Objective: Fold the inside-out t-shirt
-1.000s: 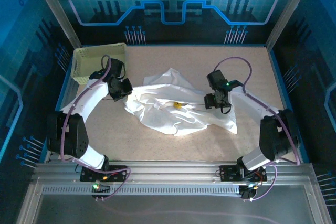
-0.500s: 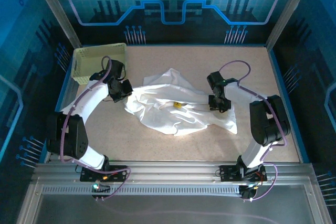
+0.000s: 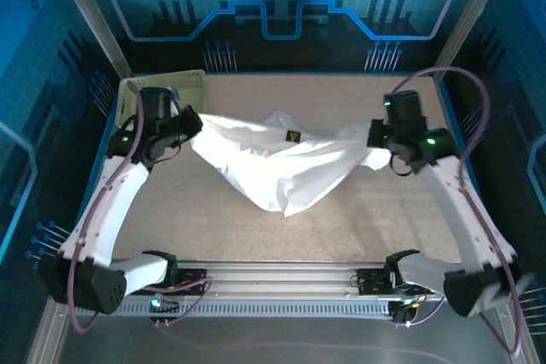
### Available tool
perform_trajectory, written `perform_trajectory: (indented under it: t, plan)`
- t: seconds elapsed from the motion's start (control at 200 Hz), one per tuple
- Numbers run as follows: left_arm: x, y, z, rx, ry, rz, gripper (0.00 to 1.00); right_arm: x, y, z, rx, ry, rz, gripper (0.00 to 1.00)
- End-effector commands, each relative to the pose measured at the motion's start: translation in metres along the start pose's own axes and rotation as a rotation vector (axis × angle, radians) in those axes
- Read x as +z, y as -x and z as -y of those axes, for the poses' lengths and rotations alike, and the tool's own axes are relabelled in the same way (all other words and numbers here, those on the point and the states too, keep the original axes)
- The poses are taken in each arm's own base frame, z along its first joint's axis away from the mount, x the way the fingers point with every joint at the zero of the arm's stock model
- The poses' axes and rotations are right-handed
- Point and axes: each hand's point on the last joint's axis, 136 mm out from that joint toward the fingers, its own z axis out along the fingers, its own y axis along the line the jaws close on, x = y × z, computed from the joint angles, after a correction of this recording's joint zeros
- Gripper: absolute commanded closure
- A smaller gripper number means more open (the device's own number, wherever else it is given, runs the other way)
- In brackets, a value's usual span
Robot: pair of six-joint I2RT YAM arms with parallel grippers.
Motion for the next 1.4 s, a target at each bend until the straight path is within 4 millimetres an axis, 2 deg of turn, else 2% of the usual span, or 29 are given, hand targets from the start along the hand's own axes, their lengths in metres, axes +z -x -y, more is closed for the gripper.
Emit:
perform_trajectory:
  t: [0.0,0.12,0.265,0.365,0.475,0.535,0.605,0.645,0.7,0.73,0.785,0.895,1.046,1.176,1.261,1.396]
  plan:
    - [-0.063,0.052,0.041,0.013,-0.131,0.227,1.0,-0.061,0.027,0.003,-0.002,0.09,0.116,1.0]
    - [-0.12,0.077,0.07,0.021,-0.246,0.351,1.0,-0.126,0.062,-0.003,-0.012,0.177,0.283,1.0]
    - [-0.193,0.095,0.101,0.035,-0.403,0.485,1.0,-0.208,0.095,-0.008,-0.026,0.269,0.493,1.0]
    - [-0.246,0.1,0.12,0.071,-0.516,0.575,1.0,-0.27,0.11,-0.01,-0.04,0.345,0.651,1.0]
    - [-0.298,0.099,0.138,0.12,-0.641,0.652,1.0,-0.33,0.118,-0.007,-0.045,0.395,0.802,1.0]
    - [-0.318,0.097,0.144,0.138,-0.687,0.675,1.0,-0.355,0.119,-0.004,-0.049,0.407,0.862,1.0]
    - [-0.331,0.094,0.149,0.152,-0.73,0.69,1.0,-0.377,0.119,-0.001,-0.063,0.415,0.922,1.0]
    - [-0.331,0.094,0.15,0.151,-0.739,0.685,1.0,-0.383,0.12,0.002,-0.058,0.407,0.943,1.0]
    - [-0.324,0.094,0.152,0.147,-0.741,0.667,1.0,-0.382,0.122,0.004,-0.051,0.394,0.947,1.0]
    - [-0.318,0.094,0.153,0.145,-0.743,0.655,1.0,-0.376,0.125,0.002,-0.055,0.391,0.937,1.0]
    - [-0.293,0.097,0.152,0.129,-0.719,0.613,1.0,-0.358,0.13,0.0,-0.051,0.371,0.898,1.0]
    - [-0.222,0.101,0.148,0.093,-0.64,0.487,1.0,-0.295,0.145,-0.003,-0.05,0.281,0.768,1.0]
    - [-0.094,0.091,0.121,0.02,-0.448,0.269,1.0,-0.186,0.154,0.003,-0.064,0.095,0.59,1.0]
    - [0.01,0.07,0.078,-0.028,-0.246,0.118,1.0,-0.087,0.144,0.007,-0.023,0.03,0.412,1.0]
    - [0.065,0.055,0.051,-0.048,-0.138,0.049,1.0,-0.018,0.131,0.009,0.01,0.013,0.291,1.0]
    - [0.136,0.035,0.019,-0.067,-0.026,-0.034,1.0,0.085,0.106,0.017,0.024,-0.025,0.128,1.0]
